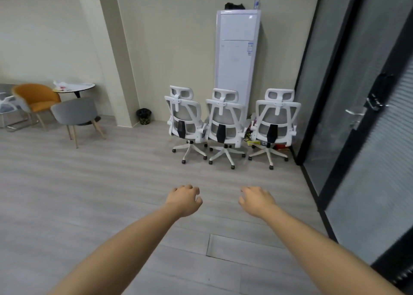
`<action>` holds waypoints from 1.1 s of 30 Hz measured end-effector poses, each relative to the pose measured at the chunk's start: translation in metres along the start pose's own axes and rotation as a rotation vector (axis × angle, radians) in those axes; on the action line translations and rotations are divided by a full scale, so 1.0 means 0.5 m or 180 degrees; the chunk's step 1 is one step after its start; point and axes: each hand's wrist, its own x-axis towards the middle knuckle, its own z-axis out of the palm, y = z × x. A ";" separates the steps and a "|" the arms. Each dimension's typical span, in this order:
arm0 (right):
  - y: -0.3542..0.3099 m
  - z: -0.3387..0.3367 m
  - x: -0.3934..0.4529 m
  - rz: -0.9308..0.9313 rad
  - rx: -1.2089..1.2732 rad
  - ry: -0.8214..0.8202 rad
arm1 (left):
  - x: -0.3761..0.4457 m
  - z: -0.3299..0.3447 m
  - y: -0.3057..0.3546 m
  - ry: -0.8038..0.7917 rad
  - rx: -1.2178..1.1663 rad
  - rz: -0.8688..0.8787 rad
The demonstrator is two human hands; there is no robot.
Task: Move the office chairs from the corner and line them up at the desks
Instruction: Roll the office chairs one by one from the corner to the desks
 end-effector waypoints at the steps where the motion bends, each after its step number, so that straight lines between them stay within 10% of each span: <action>1: 0.007 -0.011 0.052 -0.0041 0.0017 -0.0018 | 0.043 -0.012 -0.007 -0.0012 -0.0013 -0.0054; 33: -0.218 -0.235 1.571 -0.0778 0.0069 0.0181 | 1.372 -0.312 -0.587 0.0214 -0.0039 -0.0331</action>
